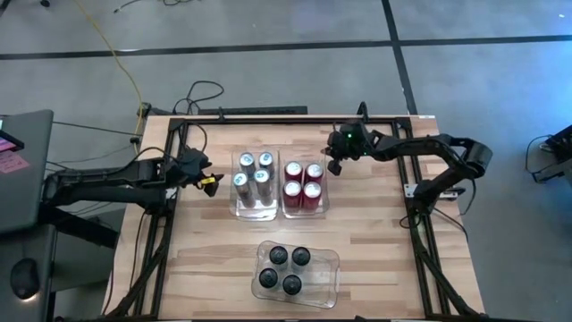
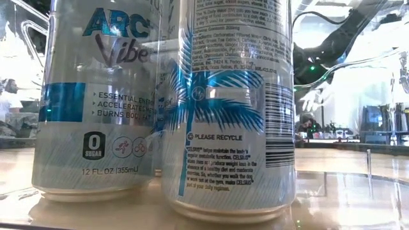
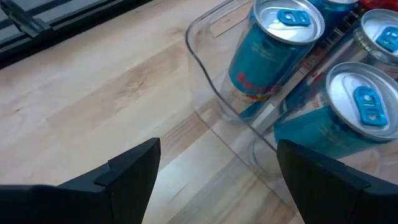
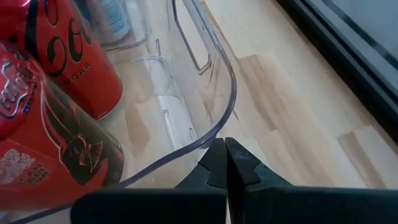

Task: Sort soda cans
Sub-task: Move the top right transparent bin to the center of the table, then adjust the top left and top right transparent bins

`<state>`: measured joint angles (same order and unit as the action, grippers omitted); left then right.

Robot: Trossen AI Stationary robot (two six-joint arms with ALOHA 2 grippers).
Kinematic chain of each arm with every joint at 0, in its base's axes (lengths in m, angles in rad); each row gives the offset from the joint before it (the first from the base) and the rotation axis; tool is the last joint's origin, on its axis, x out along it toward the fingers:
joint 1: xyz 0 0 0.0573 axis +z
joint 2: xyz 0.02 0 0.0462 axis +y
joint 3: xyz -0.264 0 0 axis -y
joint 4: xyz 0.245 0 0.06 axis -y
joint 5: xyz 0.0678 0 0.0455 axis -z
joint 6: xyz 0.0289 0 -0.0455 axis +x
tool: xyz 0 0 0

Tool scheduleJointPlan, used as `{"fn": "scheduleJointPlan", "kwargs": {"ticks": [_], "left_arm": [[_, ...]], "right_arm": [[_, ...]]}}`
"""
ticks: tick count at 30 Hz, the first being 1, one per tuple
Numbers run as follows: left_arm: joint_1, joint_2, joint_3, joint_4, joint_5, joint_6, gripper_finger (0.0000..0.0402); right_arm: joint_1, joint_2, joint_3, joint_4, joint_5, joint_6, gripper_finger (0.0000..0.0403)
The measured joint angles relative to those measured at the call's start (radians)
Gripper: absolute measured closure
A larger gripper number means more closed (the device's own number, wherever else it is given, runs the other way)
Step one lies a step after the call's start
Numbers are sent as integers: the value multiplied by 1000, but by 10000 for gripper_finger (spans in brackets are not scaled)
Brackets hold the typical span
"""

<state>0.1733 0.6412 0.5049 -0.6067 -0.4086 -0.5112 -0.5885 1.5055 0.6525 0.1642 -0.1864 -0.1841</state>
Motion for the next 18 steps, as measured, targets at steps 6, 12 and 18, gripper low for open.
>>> {"fn": "scheduleJointPlan", "kwargs": {"ticks": [6,12,18], "left_arm": [[-53,0,0,0,3,-46,86],[-134,0,0,-14,45,-129,86],[-182,41,0,-12,94,-121,86]], "right_arm": [[4,-16,-2,-29,24,56,395],[2,-114,-2,-177,35,134,395],[66,-183,-2,-417,-1,257,395]]}}
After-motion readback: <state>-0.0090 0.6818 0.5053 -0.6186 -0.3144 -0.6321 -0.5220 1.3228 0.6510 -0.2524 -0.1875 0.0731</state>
